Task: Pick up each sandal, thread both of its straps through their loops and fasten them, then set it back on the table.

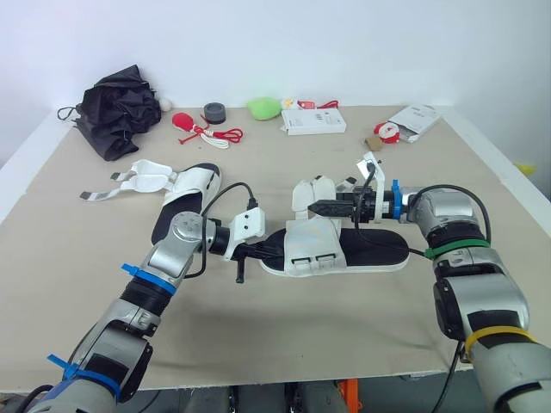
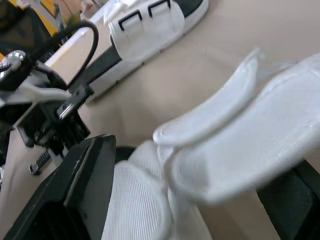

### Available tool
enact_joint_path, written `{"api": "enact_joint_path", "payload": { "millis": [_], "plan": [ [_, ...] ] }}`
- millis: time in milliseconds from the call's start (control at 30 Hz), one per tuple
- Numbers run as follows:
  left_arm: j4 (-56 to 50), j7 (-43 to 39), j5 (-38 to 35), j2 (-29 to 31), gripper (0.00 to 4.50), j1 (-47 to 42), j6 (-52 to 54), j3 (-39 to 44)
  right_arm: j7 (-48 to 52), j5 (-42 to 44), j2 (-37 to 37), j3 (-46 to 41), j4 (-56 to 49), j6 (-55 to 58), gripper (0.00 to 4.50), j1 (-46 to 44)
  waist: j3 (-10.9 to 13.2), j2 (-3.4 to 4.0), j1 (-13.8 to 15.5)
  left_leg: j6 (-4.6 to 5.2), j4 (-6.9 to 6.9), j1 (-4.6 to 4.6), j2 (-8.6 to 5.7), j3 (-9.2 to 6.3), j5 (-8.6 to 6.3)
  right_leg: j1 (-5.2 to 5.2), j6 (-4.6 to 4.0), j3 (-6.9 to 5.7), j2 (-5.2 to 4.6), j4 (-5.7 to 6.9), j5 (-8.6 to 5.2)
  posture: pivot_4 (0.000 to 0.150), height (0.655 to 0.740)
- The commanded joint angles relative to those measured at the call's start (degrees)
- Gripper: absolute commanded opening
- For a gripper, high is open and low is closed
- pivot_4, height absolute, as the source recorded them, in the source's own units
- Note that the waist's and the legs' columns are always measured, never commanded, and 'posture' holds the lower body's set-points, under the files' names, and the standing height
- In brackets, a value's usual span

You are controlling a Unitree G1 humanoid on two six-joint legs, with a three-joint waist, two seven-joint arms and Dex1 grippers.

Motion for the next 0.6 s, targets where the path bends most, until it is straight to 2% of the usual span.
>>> {"api": "enact_joint_path", "payload": {
  "millis": [33, 333, 600],
  "plan": [
    [0.9, 0.5, 2.2, 0.4, 0.0, 1.5, 1.4, -2.2, -1.8, 1.2, 1.4, -3.7, 2.1, -2.2, 4.33, -3.0, 0.0, 0.0, 0.0, 0.0, 0.0, 0.0, 0.0, 0.0, 0.0, 0.0, -0.01, 0.0, 0.0, 0.0, 0.01, 0.15, 0.74],
    [-0.4, 0.9, 1.9, 0.9, 0.0, 2.2, 2.7, -1.9, -9.9, 2.0, 5.6, -11.0, 9.8, -7.4, 4.33, -6.8, 0.0, 0.01, -0.2, 0.0, -0.02, 0.0, 0.0, 0.0, 0.0, -0.01, -0.19, 0.01, 0.01, 0.0, 0.12, 0.15, 0.74],
    [-1.9, 1.3, 1.7, 1.3, 0.0, 3.2, 3.8, -1.5, -15.0, 1.3, 6.1, -14.5, 13.7, -11.5, 4.33, -9.1, 0.0, 0.02, -0.3, 0.0, -0.04, 0.0, 0.01, 0.01, 0.0, -0.02, -0.2, 0.02, 0.01, 0.0, 0.12, 0.15, 0.74]
  ]
}}
